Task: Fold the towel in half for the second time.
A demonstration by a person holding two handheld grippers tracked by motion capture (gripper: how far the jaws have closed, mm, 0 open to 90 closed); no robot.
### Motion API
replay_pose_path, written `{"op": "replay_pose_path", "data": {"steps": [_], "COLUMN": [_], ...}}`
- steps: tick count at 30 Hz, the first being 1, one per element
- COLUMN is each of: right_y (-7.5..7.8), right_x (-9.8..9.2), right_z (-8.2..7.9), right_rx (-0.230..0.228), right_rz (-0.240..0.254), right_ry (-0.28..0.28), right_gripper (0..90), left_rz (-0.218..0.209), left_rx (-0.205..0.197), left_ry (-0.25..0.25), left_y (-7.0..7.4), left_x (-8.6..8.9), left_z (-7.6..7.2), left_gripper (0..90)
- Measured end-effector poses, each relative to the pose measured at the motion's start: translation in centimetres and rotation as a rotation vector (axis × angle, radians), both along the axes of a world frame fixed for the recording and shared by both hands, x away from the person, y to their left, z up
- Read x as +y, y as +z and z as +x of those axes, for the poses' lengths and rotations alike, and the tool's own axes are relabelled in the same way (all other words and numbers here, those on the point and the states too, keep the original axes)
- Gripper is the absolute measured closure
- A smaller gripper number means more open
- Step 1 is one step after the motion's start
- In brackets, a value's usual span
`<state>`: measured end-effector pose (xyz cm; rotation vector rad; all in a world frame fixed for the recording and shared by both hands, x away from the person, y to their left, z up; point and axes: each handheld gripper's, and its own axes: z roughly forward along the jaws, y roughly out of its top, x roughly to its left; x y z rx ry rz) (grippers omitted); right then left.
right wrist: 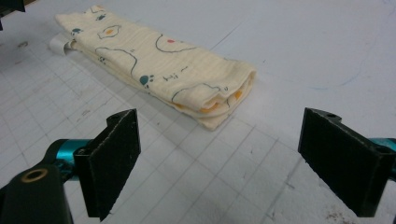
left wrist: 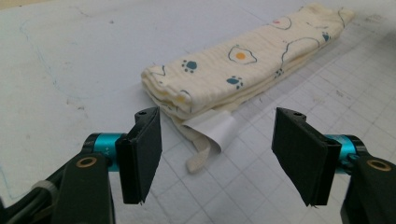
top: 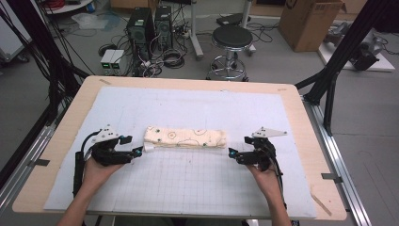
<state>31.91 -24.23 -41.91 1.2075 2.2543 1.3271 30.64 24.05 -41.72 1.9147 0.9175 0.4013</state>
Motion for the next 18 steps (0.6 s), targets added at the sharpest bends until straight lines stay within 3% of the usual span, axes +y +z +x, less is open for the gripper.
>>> {"op": "replay_pose_path", "data": {"steps": [12,18], "right_y": [0.1,-0.3], "right_x": [-0.4,-0.7], "right_z": [-2.2,-2.9], "right_rx": [-0.044,-0.034], "right_rz": [-0.002,-0.006], "right_ry": [0.009,0.01], "right_gripper": [12.4,12.4], "left_rz": [0.003,0.0], "left_rx": [-0.023,-0.027], "left_ry": [-0.021,-0.015], "left_y": [-0.1,-0.3], "left_x": [0.1,0.2], "left_z": [-2.3,-3.1], "left_gripper": [32.4,31.3]}}
